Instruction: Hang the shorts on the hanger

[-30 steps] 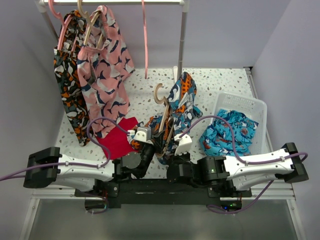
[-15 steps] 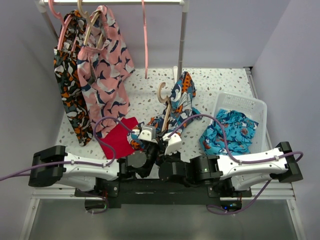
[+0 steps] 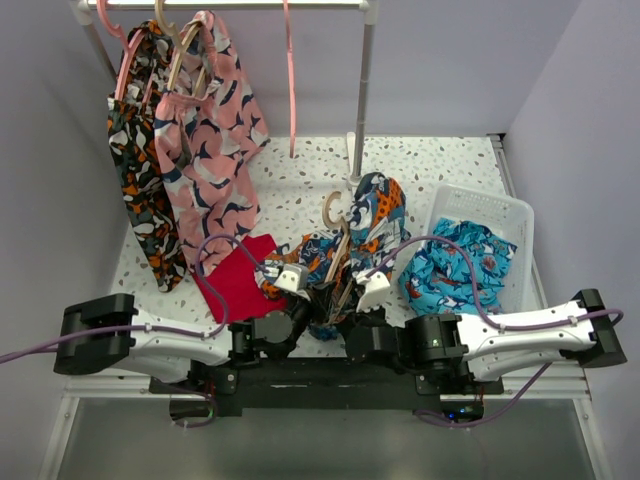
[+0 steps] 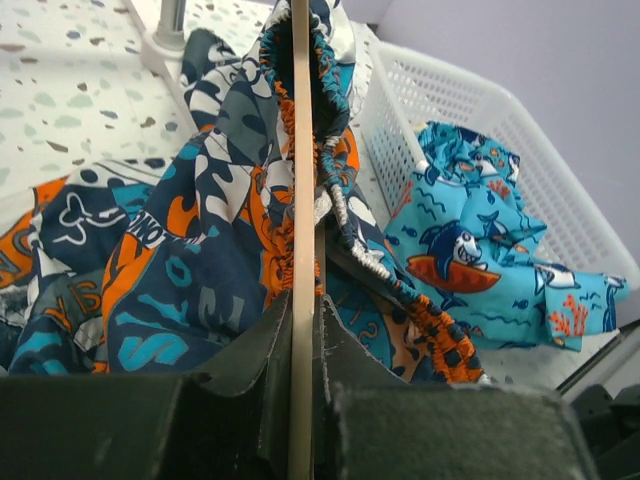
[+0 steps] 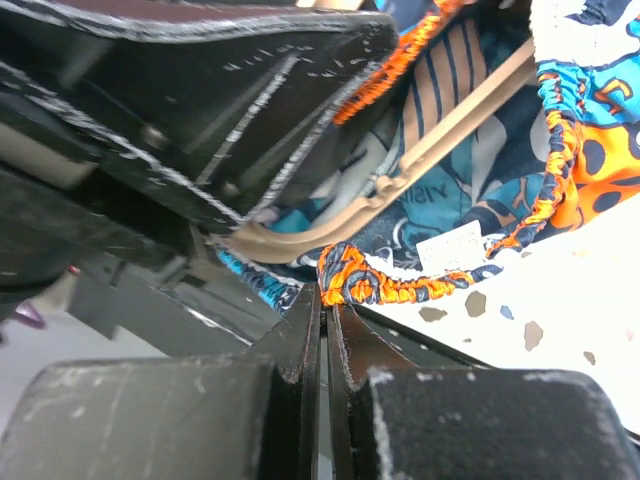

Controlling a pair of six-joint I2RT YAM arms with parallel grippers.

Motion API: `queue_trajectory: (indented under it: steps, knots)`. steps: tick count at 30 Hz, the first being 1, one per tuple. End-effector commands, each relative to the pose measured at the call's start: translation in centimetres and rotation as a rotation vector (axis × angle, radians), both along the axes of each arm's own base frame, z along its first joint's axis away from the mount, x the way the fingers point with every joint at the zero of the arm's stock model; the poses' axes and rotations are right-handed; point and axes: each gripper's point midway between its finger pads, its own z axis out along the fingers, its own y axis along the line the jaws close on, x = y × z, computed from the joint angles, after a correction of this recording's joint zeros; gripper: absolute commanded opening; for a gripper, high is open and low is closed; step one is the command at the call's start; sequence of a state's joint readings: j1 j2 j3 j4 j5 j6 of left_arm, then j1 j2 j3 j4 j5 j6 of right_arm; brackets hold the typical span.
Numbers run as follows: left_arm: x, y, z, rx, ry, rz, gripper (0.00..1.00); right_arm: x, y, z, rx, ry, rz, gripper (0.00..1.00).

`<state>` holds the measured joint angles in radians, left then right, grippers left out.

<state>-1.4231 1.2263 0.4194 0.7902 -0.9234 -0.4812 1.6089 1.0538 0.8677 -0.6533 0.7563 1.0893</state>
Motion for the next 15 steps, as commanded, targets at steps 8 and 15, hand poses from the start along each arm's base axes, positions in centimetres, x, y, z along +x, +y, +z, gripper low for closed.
queue_trajectory:
  steps: [8, 15]
  knots:
    - [-1.1, -1.8, -3.6, -0.048, 0.092, -0.073, 0.17, -1.2, 1.1, -4.3, 0.026, 0.102, -0.025, 0.0]
    - [-0.1, -3.5, -4.3, -0.032, 0.109, -0.133, 0.32, -1.3, 0.4, -5.0, 0.043, 0.12, -0.033, 0.0]
